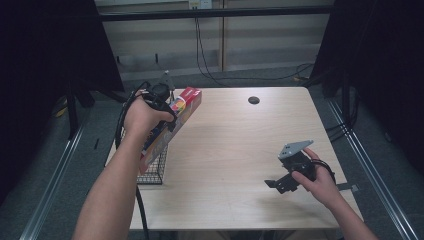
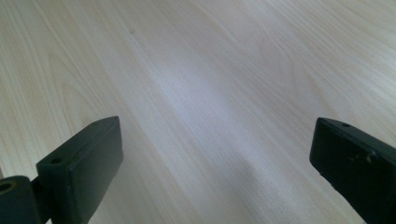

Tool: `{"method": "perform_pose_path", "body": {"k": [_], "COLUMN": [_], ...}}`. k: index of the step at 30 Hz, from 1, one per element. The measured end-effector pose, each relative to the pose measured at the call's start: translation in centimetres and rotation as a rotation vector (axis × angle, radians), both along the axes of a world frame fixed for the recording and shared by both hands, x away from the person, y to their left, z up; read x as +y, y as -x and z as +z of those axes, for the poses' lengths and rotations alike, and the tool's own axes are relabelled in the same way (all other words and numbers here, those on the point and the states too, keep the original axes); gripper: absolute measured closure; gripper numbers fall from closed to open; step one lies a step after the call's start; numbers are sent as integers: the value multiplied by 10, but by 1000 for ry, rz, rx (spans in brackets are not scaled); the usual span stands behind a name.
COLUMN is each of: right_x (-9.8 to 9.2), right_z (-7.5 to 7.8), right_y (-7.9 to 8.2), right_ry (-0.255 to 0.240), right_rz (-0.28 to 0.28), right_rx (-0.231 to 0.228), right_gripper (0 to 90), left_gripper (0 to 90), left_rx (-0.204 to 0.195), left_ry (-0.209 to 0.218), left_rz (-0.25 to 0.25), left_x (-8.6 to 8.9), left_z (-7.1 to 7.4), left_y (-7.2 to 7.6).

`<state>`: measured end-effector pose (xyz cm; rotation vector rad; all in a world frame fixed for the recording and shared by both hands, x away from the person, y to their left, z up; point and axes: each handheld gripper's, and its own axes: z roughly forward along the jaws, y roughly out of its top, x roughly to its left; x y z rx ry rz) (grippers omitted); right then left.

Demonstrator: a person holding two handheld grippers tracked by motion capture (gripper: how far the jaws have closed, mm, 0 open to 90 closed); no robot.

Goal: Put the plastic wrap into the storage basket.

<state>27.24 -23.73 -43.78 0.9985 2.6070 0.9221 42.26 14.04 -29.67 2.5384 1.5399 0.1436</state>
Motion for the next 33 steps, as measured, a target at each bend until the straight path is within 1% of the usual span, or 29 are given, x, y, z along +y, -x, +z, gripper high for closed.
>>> {"method": "perform_pose_path", "body": {"k": [2, 3, 4, 7, 8, 9, 14, 15, 16, 17, 22, 23, 24, 25, 27, 28, 29, 30, 33], "right_x": [0, 0, 0, 0, 0, 0, -1, -1, -2, -2, -3, -3, -4, -4, -4, -5, -6, -6, -7], "right_z": [0, 0, 0, 0, 0, 0, 0, 0, 0, 1, 2, 2, 2, 2, 3, 3, 3, 3, 3], "right_y": [0, 0, 0, 0, 1, 1, 1, 1, 1, 1, 1, 2, 2, 2, 2, 2, 2, 2, 2], "right_ry": [-1, -1, 2, 6, 9, 7, 5, 3, 4, 7, 14, 10, 6, 8, 4, 3, 5, 5, 5], "right_rz": [-1, -1, -1, -1, -5, -2, 0, 3, 3, 1, -13, -9, -4, -3, -8, -4, -10, -5, -12], "right_rx": [-2, -2, -2, -2, -8, -10, -8, -6, -9, -14, -21, -20, -14, -16, -19, -16, -15, -19, -17], "right_gripper": [26, 26, 26, 26, 26, 27, 27, 27, 27, 27, 26, 26, 27, 27, 28, 27, 26, 26, 26], "left_gripper": [439, 440, 439, 439, 439, 439, 439, 439, 439, 439, 439, 439, 439, 438, 438, 438, 439, 438, 439], "left_rx": [-6, -6, -12, -12, -17, -13, -41, -38, -42, -42, -54, -54, -54, -56, -59, -54, -57, -60, -63], "left_ry": [11, 11, 15, 7, 13, 6, 14, 11, 21, 21, 16, 16, 14, 12, 18, 15, 15, 12, 23], "left_rz": [20, 20, 41, 54, 70, 75, 122, 118, 142, 149, 183, 183, 196, 194, 217, 212, 219, 225, 252], "left_x": [2, 2, 5, 8, 9, 11, 18, 20, 21, 23, 28, 28, 30, 31, 33, 34, 35, 36, 40], "left_z": [0, 0, 0, 0, 0, 0, -1, 0, -1, 0, -2, -2, -3, -4, -5, -5, -6, -6, -7], "left_y": [0, 0, -1, -1, -2, -2, -2, -3, -2, -3, -4, -4, -4, -4, -4, -5, -5, -5, -6]}}
